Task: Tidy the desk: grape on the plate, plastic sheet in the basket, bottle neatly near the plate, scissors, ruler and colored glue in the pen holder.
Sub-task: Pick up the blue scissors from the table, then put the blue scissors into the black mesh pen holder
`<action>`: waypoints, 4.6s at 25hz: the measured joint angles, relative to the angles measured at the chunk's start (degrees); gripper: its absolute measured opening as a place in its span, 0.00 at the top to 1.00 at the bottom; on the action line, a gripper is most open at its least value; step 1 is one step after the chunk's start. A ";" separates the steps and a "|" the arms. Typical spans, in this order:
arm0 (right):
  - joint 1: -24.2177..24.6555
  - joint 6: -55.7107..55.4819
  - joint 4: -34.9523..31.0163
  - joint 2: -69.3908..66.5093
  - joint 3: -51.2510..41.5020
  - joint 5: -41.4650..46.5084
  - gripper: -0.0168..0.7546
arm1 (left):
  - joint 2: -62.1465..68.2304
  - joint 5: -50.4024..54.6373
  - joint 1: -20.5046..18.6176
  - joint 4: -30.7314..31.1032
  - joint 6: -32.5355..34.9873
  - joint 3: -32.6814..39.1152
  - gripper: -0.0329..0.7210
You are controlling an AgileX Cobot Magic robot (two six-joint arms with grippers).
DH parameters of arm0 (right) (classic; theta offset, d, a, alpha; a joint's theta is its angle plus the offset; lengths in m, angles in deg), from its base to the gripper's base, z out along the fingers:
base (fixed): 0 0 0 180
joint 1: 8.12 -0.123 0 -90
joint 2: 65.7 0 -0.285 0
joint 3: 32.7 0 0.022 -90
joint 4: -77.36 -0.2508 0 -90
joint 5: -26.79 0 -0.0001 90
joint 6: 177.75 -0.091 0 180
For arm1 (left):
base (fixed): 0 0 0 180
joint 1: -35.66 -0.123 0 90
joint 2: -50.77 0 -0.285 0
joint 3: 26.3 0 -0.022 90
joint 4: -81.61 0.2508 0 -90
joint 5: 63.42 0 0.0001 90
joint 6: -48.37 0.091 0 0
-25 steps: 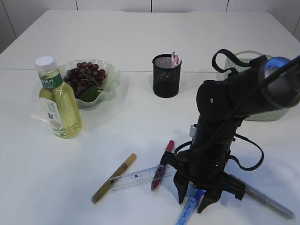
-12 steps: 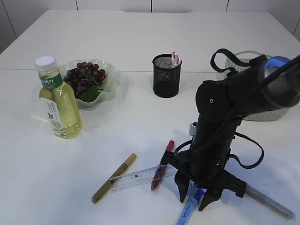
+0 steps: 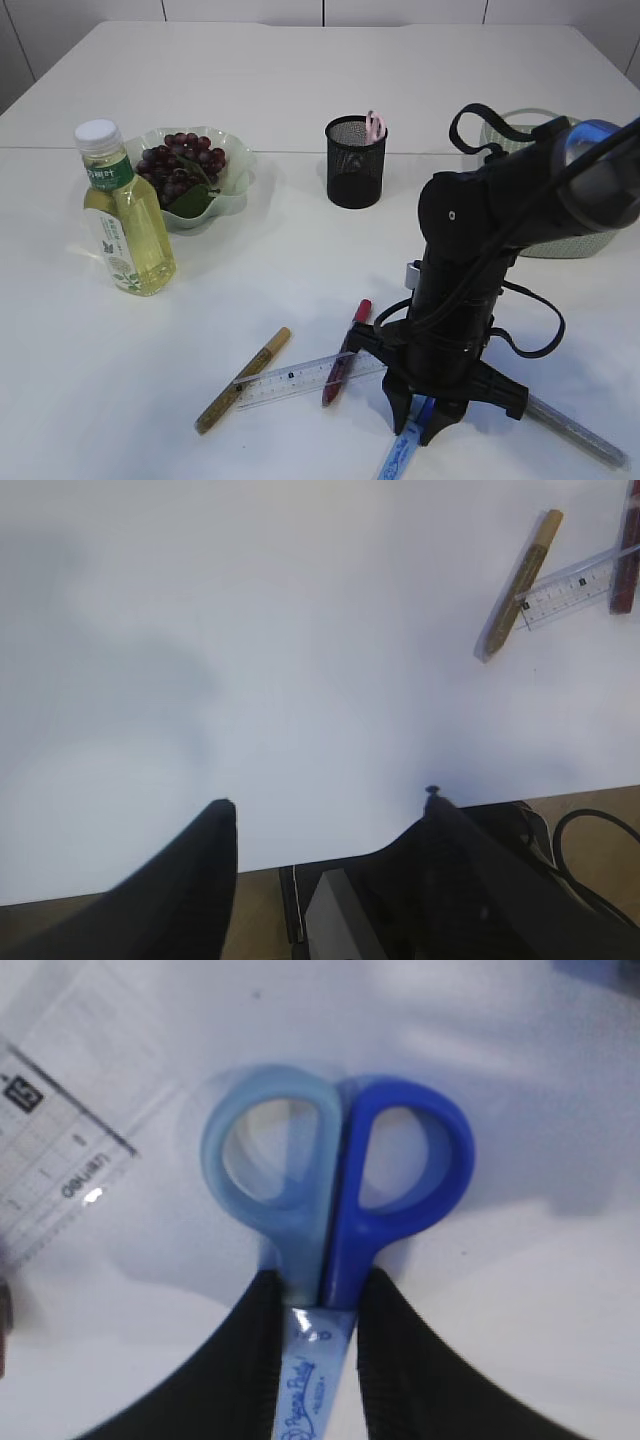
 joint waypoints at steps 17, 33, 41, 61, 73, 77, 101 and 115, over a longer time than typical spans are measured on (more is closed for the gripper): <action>0.00 2.19 0.60 0.00 0.08 0.13 0.78 | 0.00 0.00 0.00 0.00 0.00 0.00 0.39; 0.00 9.06 5.66 0.00 0.32 3.42 0.78 | 0.00 0.00 0.00 0.00 0.00 0.00 0.39; 0.00 18.37 6.90 0.00 0.32 3.97 0.78 | 0.00 0.00 0.00 0.00 0.00 0.00 0.39; 0.00 30.14 9.40 0.00 0.32 4.42 0.78 | 0.00 0.00 0.00 0.00 0.00 0.00 0.39; 0.00 33.79 11.26 1.84 -0.28 2.43 0.78 | 0.00 0.00 0.00 0.00 0.00 0.00 0.39; 0.00 33.79 11.47 4.58 -0.28 0.31 0.78 | 0.00 0.00 0.00 0.00 0.00 0.00 0.39; 0.00 33.90 17.65 13.20 -0.77 -12.37 0.78 | 0.00 0.00 0.00 0.00 0.00 0.00 0.40; 0.00 33.90 24.47 19.50 -1.33 -25.53 0.78 | 0.00 0.00 0.00 -0.67 0.10 0.00 0.40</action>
